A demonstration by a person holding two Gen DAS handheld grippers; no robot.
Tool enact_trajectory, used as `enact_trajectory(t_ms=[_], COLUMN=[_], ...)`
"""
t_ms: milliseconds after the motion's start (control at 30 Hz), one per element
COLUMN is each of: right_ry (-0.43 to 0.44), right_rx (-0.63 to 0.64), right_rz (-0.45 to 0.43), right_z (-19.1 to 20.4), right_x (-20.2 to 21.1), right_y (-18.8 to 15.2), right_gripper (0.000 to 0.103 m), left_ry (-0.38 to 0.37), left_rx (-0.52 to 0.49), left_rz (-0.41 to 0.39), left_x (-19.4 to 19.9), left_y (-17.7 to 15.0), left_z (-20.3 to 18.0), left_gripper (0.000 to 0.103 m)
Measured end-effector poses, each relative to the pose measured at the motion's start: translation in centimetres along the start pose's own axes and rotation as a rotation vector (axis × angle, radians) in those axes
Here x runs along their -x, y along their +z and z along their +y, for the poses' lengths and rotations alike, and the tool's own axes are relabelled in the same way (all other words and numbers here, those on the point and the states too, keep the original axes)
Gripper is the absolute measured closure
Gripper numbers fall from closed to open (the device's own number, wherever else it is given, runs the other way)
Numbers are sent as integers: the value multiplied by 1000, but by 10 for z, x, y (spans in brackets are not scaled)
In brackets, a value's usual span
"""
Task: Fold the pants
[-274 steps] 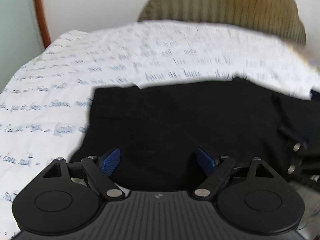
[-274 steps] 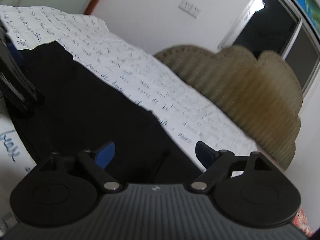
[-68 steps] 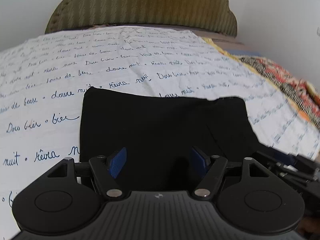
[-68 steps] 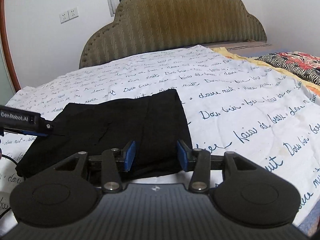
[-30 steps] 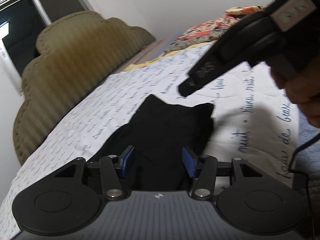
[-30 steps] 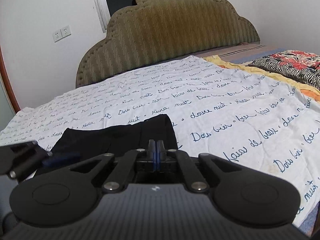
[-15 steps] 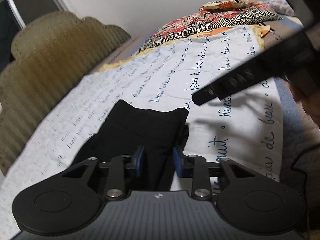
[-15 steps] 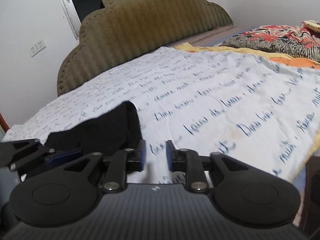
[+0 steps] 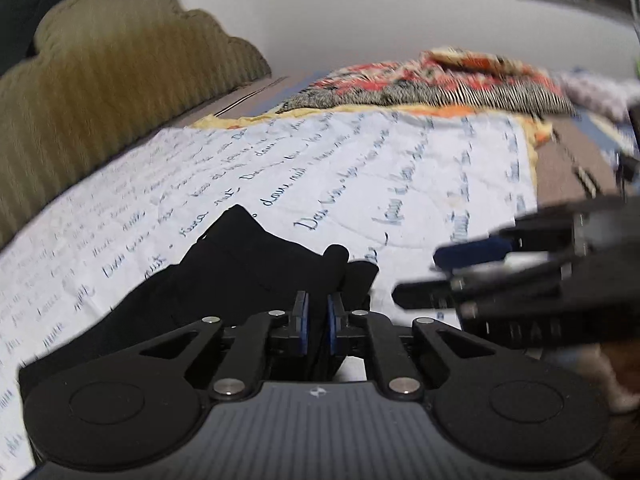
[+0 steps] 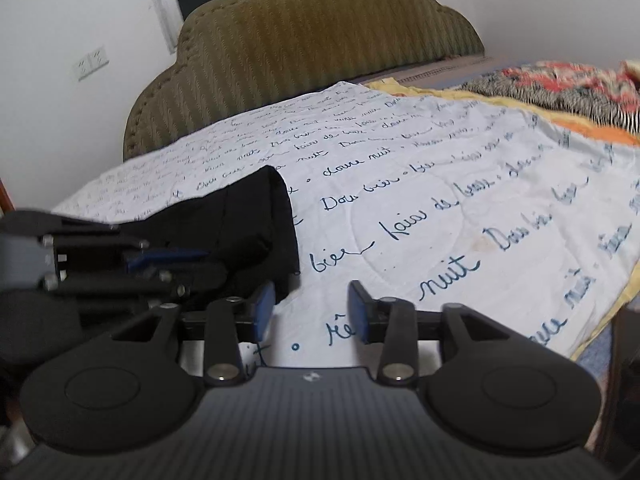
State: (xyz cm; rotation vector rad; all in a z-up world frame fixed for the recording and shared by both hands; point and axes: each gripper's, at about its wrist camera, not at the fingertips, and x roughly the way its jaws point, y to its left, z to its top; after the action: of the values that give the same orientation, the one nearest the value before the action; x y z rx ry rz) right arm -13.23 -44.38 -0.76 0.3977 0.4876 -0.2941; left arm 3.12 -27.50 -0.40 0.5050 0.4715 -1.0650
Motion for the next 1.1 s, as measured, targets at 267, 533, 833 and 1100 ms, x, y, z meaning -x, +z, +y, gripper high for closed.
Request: enact_trajectory(t_ms=[267, 533, 833, 1100], right_ry=[-6, -55, -109, -124], right_rx=[68, 86, 113, 96], right_rz=[-24, -11, -95, -150], right_z=[7, 2, 4, 10], right_x=[5, 7, 16, 15], right_y=[0, -3, 12, 17], right_gripper=[38, 20, 14, 14], left_ry=[-67, -86, -177, -164], left_rx=[113, 76, 219, 238], left_rz=[17, 38, -10, -4], left_x=[-8, -18, 27, -5], left_y=[12, 7, 10, 14], left_z=[9, -1, 35, 31], left_gripper=[96, 95, 93, 93])
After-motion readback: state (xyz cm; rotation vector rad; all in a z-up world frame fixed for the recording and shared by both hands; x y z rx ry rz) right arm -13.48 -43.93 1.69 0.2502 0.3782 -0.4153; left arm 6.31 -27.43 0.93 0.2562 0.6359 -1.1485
